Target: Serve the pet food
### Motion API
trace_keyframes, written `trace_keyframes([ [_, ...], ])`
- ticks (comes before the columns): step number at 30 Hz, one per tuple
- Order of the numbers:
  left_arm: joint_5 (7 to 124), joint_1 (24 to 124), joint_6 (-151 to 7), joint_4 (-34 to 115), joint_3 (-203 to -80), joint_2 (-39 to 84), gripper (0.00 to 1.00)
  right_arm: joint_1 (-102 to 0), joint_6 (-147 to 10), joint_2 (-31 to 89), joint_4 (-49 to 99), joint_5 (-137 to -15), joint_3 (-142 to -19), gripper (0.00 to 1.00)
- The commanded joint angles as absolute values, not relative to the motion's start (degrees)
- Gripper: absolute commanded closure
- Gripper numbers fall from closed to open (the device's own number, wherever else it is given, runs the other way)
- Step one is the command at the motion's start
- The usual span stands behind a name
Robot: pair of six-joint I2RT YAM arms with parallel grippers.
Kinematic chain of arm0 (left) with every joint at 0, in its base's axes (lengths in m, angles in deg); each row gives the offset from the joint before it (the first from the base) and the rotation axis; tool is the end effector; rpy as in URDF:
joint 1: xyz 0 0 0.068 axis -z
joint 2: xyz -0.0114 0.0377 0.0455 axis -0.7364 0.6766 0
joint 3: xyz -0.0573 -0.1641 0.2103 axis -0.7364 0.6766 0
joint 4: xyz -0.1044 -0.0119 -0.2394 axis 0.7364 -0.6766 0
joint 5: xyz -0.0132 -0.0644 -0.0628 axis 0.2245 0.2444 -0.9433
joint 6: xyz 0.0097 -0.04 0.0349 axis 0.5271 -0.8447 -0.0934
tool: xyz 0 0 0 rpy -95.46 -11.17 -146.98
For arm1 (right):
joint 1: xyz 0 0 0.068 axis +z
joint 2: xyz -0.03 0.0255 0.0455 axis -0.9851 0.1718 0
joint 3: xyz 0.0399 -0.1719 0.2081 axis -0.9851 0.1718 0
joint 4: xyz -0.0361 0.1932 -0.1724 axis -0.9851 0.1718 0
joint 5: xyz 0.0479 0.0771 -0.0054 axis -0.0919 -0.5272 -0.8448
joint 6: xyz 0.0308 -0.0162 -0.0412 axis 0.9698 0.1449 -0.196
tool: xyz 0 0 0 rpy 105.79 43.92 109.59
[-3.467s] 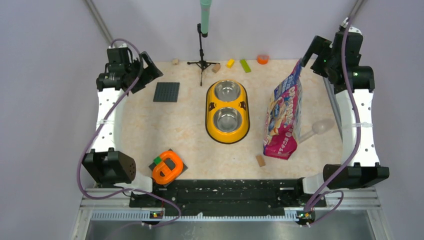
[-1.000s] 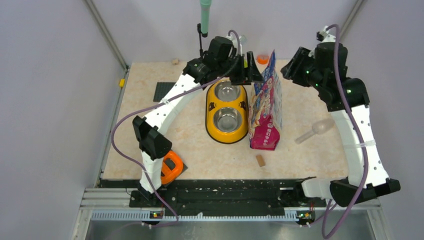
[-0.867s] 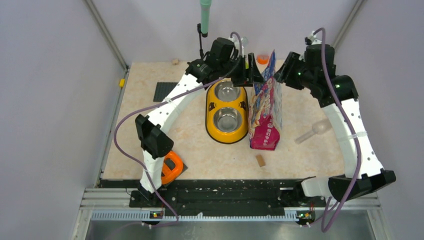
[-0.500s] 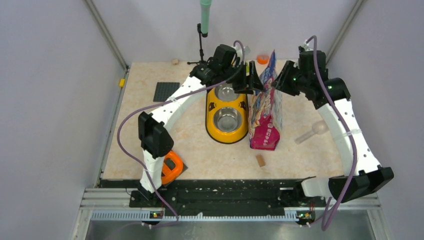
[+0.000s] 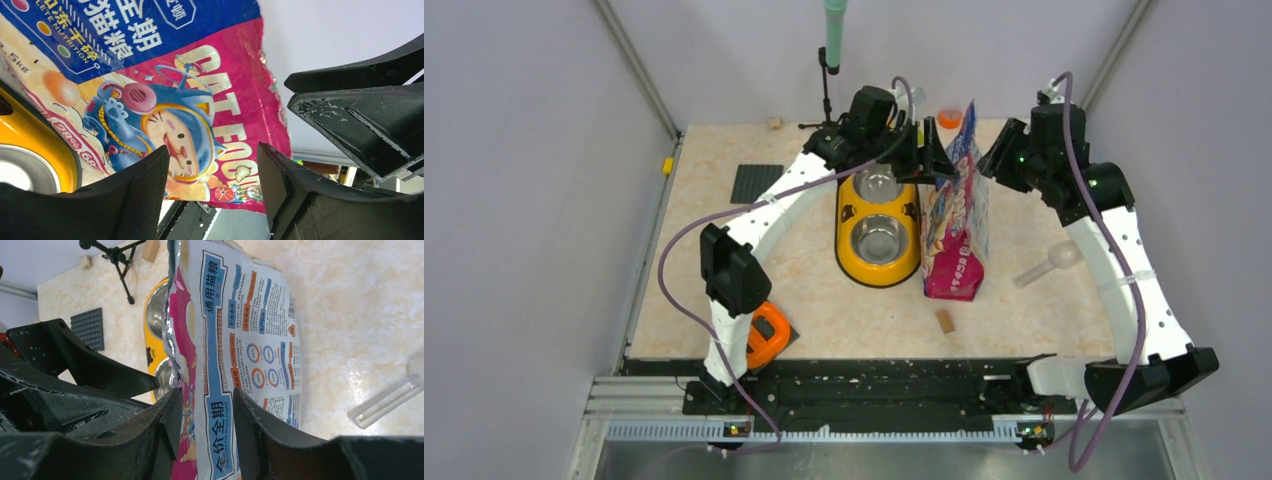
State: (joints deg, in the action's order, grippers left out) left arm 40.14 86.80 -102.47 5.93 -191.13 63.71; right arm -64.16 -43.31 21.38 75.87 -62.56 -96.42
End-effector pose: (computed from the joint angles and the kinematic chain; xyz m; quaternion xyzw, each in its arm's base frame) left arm 0.3497 -0.3124 0.3847 0.1289 0.8212 -0.5123 0.2158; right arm 0.2416 0.0651 0.4400 0.1485 0.8661 0.1520 0.4525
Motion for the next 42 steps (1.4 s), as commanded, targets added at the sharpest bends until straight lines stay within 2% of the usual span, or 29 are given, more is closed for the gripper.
trace_keyframes([
  [1, 37.74, 86.81, -103.96, 12.63, -192.27, 62.25, 0.32, -64.81, -43.41, 19.74, 73.40, -59.73, -98.44, 0.57],
  [6, 35.90, 86.84, -106.58, 16.32, -192.37, 62.80, 0.32, -64.89, -43.68, 21.01, 73.38, -63.75, -98.26, 0.57],
  [20, 35.46, 86.80, -110.52, 19.64, -193.06, 65.94, 0.38, -64.88, -45.26, 22.44, 72.60, -65.36, -95.93, 0.58],
  [24, 35.84, 86.89, -111.39, 20.45, -193.07, 66.58, 0.40, -64.88, -45.45, 22.22, 72.49, -64.96, -94.65, 0.64],
  [34, 35.77, 86.85, -114.23, 22.68, -194.12, 67.98, 0.46, -64.86, -46.26, 22.45, 72.12, -65.81, -93.35, 0.98],
  [42, 35.24, 86.89, -115.03, 23.09, -194.55, 68.72, 0.44, -64.95, -45.65, 22.79, 70.92, -67.92, -92.33, 1.00],
])
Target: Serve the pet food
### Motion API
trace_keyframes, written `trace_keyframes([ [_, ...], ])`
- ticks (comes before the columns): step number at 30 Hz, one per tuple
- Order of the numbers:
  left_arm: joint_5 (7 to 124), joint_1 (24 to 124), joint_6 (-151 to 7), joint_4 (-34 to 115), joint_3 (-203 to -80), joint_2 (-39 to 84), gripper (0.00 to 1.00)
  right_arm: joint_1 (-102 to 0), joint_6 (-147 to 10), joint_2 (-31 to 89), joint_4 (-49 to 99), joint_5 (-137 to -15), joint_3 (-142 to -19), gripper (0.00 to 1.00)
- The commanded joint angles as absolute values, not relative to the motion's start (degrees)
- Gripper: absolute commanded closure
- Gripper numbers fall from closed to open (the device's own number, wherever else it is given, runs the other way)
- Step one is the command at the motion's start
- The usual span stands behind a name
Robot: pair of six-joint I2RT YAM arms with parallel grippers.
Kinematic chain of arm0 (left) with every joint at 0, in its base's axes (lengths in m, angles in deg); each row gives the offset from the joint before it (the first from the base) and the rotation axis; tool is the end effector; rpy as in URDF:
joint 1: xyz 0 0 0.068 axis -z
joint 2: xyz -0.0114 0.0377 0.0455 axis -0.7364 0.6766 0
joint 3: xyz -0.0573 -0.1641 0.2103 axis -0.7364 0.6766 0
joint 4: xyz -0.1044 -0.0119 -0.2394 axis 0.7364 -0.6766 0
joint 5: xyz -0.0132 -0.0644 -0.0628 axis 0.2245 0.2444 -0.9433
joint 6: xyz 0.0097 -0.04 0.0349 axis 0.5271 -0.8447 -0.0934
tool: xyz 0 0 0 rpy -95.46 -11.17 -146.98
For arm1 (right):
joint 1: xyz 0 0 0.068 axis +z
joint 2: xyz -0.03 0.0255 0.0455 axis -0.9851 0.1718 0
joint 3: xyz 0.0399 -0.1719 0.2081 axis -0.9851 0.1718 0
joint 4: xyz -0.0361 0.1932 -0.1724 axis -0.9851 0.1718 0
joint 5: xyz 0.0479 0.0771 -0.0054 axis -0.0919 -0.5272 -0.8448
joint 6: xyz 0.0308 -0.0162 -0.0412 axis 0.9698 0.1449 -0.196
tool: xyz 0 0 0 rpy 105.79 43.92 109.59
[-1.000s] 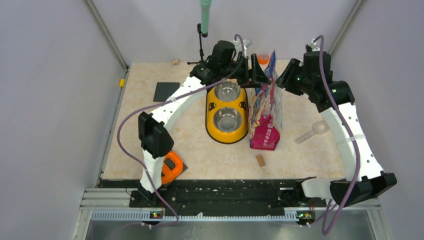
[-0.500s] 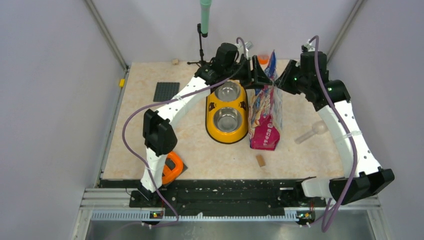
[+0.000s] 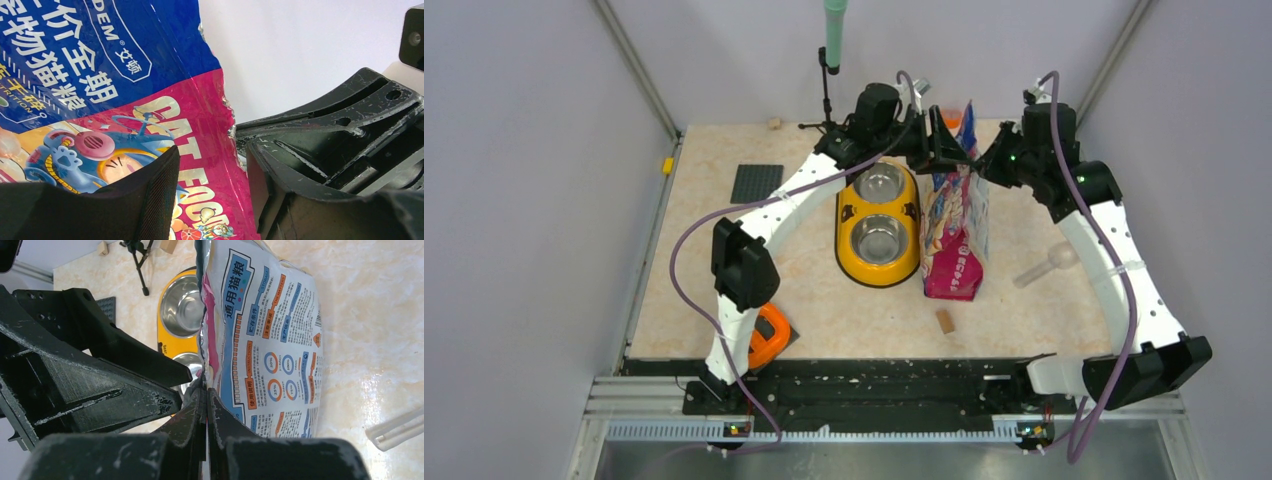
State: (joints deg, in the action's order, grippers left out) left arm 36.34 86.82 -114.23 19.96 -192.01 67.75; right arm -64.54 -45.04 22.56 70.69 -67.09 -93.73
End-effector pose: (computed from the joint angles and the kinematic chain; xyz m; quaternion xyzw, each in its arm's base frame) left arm 0.3688 -0.3308 0.3811 0.0930 0.7769 -0.5889 0.2022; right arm 0.2559 0.0703 0.4288 0.1193 0.8659 0.1798 0.4513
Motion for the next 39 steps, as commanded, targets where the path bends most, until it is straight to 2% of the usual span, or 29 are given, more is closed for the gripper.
trace_keyframes([
  [1, 35.08, 86.91, -115.10, 23.04, -194.58, 68.77, 0.44, -64.99, -45.66, 22.87, 70.74, -68.07, -92.32, 1.00],
  [8, 34.93, 87.22, -114.53, 22.04, -194.64, 69.14, 0.45, -64.95, -45.57, 23.48, 70.18, -68.26, -92.82, 1.00],
  [12, 35.46, 87.24, -113.58, 20.55, -195.51, 69.83, 0.54, -64.97, -45.50, 23.58, 69.85, -68.26, -93.14, 1.00],
  [16, 34.48, 87.24, -114.59, 21.74, -195.88, 70.32, 0.69, -64.94, -45.19, 23.72, 69.87, -69.55, -93.37, 1.00],
  [17, 33.97, 87.24, -114.77, 22.39, -195.88, 70.41, 0.77, -64.99, -45.17, 23.75, 69.85, -69.80, -93.37, 1.00],
  [19, 33.27, 87.24, -115.15, 23.32, -195.93, 70.57, 0.99, -64.99, -44.81, 23.87, 70.15, -69.78, -93.44, 1.00],
  [22, 35.06, 87.16, -114.18, 20.80, -196.14, 70.53, 1.00, -64.93, -44.24, 24.18, 71.01, -68.89, -94.03, 1.00],
  [26, 47.08, 86.74, -107.99, 7.08, -197.54, 69.79, 1.00, -64.99, -43.89, 24.16, 72.48, -66.04, -94.37, 1.00],
  [28, 51.00, 86.52, -106.35, 4.74, -196.74, 68.84, 1.00, -64.99, -43.86, 24.22, 73.34, -64.71, -94.40, 1.00],
  [33, 57.26, 86.48, -103.97, 3.19, -195.09, 65.98, 1.00, -64.92, -44.56, 24.10, 74.63, -62.61, -95.00, 1.00],
  [39, 58.41, 86.19, -103.02, 4.61, -193.76, 63.02, 1.00, -64.98, -44.91, 23.68, 74.52, -62.56, -95.97, 1.00],
])
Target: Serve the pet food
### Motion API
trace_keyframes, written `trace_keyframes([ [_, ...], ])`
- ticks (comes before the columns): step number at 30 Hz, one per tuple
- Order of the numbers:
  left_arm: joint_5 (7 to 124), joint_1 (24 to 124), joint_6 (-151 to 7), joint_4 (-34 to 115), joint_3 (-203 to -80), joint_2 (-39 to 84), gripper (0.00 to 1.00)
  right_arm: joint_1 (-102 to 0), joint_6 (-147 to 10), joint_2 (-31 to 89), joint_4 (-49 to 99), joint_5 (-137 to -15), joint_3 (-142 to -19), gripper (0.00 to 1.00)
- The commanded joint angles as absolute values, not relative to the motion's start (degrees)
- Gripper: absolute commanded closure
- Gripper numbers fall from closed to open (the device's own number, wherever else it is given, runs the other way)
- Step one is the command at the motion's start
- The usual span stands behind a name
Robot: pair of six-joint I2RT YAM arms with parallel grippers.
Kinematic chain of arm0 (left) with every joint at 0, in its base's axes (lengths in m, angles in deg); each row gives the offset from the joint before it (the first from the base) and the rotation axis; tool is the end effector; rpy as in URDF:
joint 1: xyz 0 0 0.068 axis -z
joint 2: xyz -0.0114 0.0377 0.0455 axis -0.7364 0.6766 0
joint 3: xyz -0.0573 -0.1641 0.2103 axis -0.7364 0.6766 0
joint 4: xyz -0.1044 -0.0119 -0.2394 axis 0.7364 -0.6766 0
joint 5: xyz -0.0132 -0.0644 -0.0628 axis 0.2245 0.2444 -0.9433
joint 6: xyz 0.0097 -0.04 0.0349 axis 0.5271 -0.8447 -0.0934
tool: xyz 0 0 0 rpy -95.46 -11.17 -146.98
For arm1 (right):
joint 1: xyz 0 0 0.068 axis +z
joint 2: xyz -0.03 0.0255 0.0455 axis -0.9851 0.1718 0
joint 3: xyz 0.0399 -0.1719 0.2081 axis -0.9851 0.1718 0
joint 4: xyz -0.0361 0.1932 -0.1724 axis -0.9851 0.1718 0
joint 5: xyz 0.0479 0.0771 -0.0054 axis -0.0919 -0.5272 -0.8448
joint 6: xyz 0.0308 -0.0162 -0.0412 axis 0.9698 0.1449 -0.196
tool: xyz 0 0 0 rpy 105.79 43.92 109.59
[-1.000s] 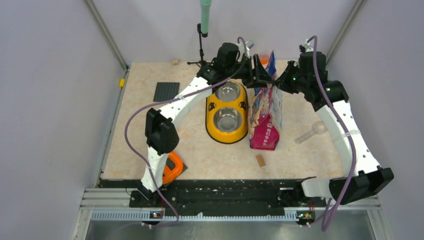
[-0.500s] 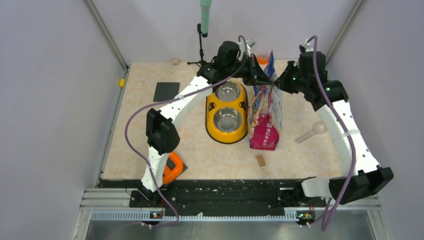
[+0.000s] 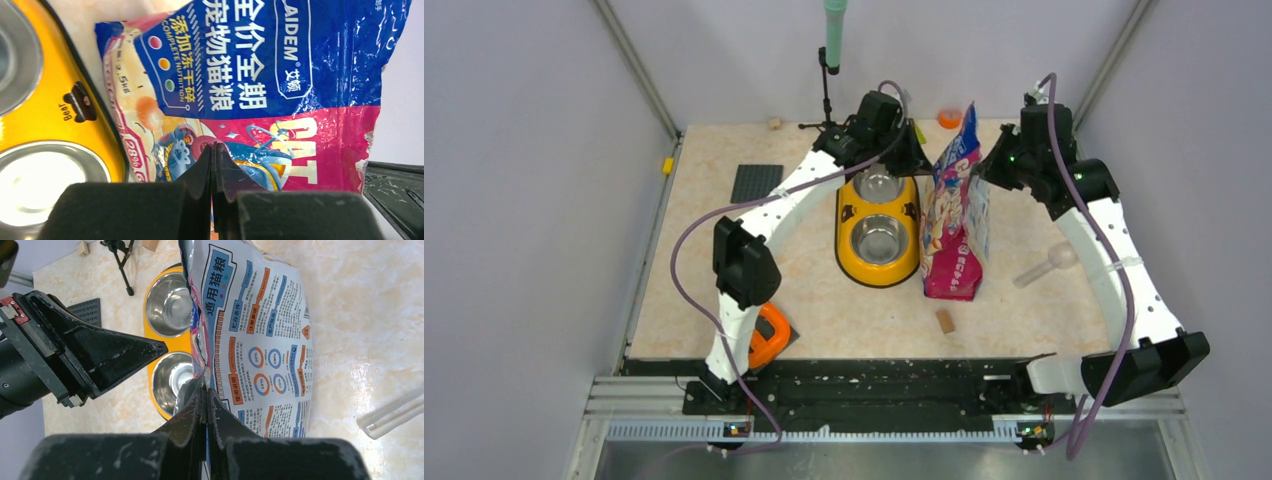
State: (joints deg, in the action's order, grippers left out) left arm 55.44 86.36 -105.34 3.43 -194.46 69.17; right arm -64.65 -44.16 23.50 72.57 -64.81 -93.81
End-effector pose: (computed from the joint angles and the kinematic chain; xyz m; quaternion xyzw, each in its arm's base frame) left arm 0.3763 -0.3183 0.3540 0.0295 0.8661 -0.4240 0.2631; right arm 0.2593 0.0692 0.4222 0.1371 0.8744 0.1581 0.4377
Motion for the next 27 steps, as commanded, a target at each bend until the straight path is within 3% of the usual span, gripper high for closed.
trace_keyframes([
  [1, 57.32, 86.18, -102.86, 6.10, -193.20, 62.55, 1.00, -64.93, -45.09, 23.67, 74.33, -63.05, -96.01, 1.00],
  [4, 50.80, 86.23, -103.74, 11.31, -193.22, 62.44, 0.99, -64.97, -44.68, 23.56, 73.13, -64.77, -95.36, 1.00],
  [9, 41.32, 86.45, -105.83, 17.99, -192.55, 62.56, 0.50, -64.98, -43.40, 23.38, 70.85, -67.85, -94.33, 1.00],
  [12, 37.64, 86.65, -106.21, 19.75, -192.01, 62.66, 0.36, -64.95, -43.19, 22.73, 69.56, -68.26, -93.74, 1.00],
  [19, 35.47, 87.74, -106.07, 18.98, -193.39, 64.40, 0.35, -64.95, -43.25, 23.09, 69.25, -69.71, -94.42, 1.00],
  [27, 37.45, 89.53, -103.40, 12.81, -197.87, 67.70, 0.46, -64.98, -43.33, 23.05, 69.42, -69.79, -94.25, 1.00],
])
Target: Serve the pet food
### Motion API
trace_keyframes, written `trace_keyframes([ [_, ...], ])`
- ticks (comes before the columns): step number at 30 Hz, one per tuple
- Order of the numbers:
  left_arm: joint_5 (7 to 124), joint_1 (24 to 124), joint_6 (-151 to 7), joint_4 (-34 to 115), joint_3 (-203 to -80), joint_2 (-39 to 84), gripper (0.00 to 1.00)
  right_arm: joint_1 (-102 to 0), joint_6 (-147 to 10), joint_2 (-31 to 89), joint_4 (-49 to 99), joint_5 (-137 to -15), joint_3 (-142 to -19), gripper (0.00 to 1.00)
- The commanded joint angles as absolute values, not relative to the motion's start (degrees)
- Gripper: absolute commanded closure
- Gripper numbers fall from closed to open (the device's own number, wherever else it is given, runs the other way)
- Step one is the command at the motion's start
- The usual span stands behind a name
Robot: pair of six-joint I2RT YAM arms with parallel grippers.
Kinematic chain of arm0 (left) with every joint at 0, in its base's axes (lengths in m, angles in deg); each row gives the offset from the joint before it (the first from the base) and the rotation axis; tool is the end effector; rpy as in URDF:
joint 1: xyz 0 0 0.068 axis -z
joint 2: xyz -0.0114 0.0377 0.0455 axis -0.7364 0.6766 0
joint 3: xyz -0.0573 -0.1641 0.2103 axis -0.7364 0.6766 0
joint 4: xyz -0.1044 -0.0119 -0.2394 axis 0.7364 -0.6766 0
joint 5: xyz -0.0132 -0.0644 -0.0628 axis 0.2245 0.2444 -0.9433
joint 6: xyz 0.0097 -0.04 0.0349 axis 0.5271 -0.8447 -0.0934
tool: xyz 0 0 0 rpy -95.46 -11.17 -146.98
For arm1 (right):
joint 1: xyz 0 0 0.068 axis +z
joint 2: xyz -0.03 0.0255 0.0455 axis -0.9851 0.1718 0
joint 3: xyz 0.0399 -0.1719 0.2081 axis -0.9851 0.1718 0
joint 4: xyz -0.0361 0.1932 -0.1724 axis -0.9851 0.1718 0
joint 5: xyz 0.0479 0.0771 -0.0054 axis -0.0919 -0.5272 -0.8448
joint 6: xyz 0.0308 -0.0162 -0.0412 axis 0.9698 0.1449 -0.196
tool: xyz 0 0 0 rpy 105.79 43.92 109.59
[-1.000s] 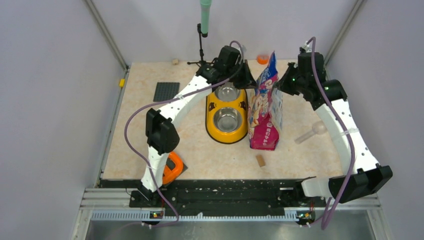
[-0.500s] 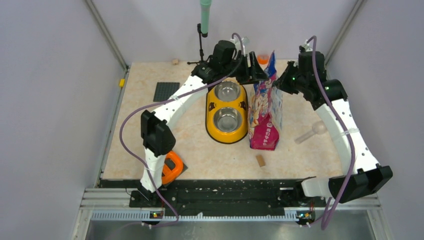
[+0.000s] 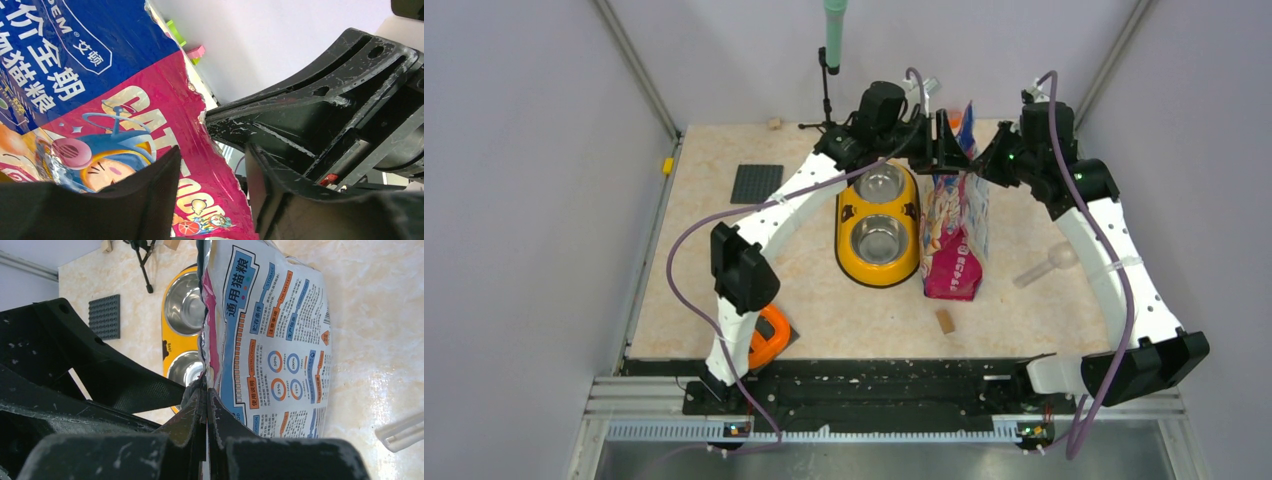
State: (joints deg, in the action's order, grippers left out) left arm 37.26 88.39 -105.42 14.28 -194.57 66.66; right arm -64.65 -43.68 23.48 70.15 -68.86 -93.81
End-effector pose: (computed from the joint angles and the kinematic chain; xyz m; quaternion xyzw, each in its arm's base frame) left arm 0.3524 -0.3339 0.3954 0.1534 0.7770 -0.5647 0.2321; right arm 0.2611 0.0723 0.4261 0.1231 0.8667 0.1962 0.4419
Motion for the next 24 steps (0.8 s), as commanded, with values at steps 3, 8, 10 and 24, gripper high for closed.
trace_keyframes([
  [3, 39.82, 89.79, -102.50, 10.84, -197.85, 68.42, 0.57, -64.99, -43.35, 22.79, 69.34, -69.84, -94.30, 1.00],
  [8, 42.01, 89.79, -102.02, 9.62, -197.97, 69.05, 0.66, -64.98, -43.47, 22.49, 69.56, -69.71, -94.12, 1.00],
  [10, 43.08, 89.79, -101.78, 8.68, -198.47, 69.38, 0.67, -64.99, -43.41, 22.32, 69.61, -69.51, -94.12, 1.00],
  [24, 51.91, 89.79, -99.65, 1.75, -200.20, 70.14, 0.77, -64.92, -43.43, 21.30, 69.36, -69.37, -93.46, 1.00],
])
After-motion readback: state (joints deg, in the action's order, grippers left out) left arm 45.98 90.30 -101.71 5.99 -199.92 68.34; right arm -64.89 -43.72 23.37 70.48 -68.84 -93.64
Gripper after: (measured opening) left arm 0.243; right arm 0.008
